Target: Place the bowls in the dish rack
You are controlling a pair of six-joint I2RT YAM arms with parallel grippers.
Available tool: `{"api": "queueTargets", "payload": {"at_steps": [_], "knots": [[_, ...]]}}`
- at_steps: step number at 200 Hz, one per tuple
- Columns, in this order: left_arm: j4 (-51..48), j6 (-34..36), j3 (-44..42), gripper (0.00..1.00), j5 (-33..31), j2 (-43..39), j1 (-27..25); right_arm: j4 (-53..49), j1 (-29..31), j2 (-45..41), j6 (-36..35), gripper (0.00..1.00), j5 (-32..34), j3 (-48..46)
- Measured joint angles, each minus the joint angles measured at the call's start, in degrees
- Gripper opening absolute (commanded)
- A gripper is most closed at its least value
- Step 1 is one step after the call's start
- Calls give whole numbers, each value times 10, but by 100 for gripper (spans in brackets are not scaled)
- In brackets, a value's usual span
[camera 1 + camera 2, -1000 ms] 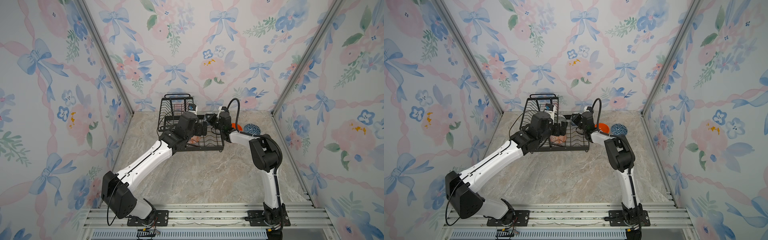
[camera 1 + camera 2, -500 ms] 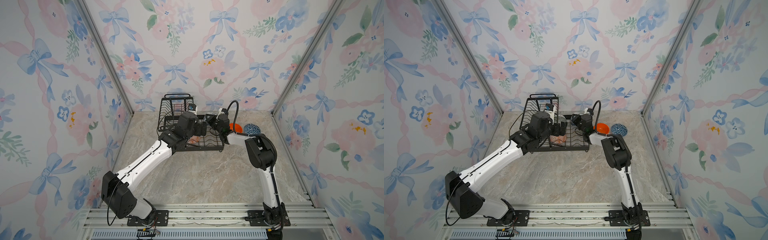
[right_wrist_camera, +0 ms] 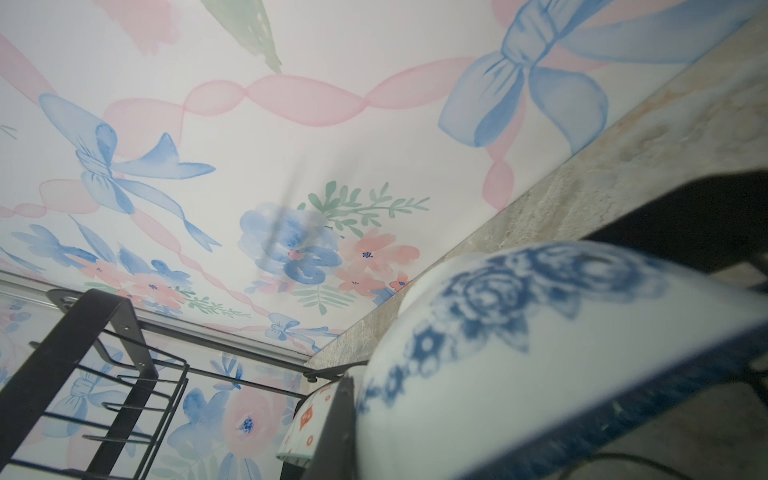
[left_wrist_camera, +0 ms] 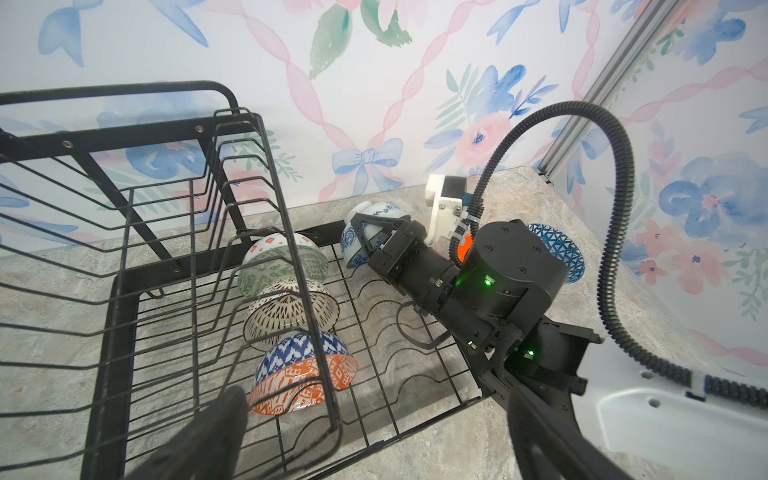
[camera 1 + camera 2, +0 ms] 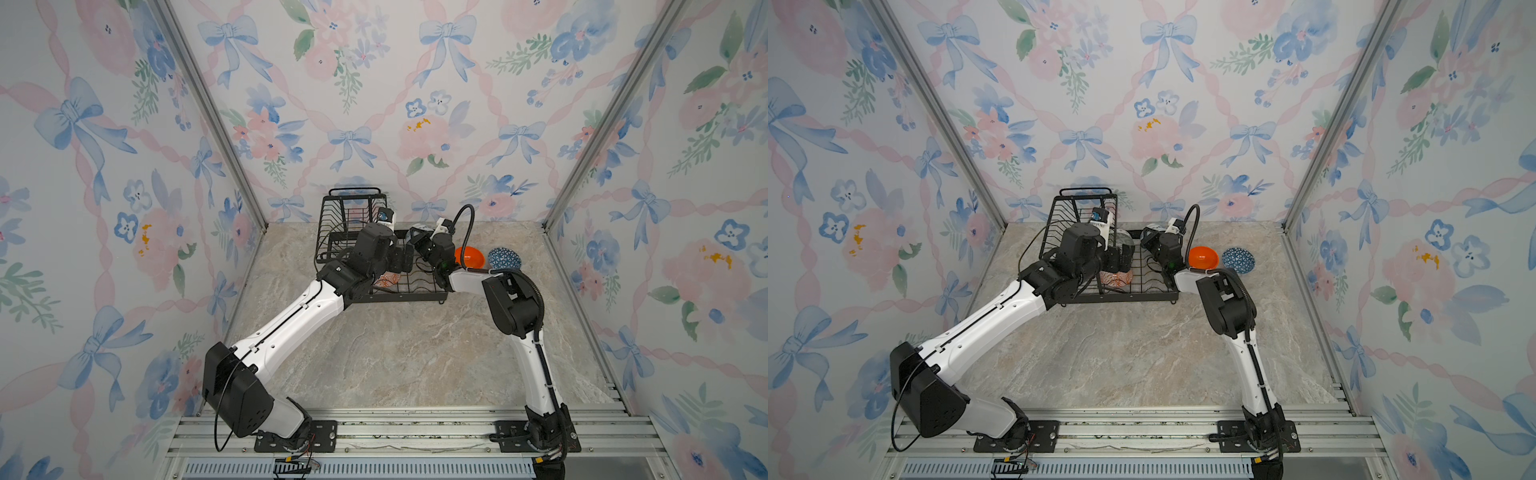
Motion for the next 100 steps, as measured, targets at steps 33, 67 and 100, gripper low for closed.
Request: {"api": "queueTargets", "payload": {"at_steps": [33,67,100], "knots": [[0,0,0,98,1,0,0,0,7,4,0,0,7,2],[0,0,0,98,1,0,0,1,17,4,-6,0,21,-3],[0,0,0,98,1,0,0,12,21,4,-8,1,38,-12]]}}
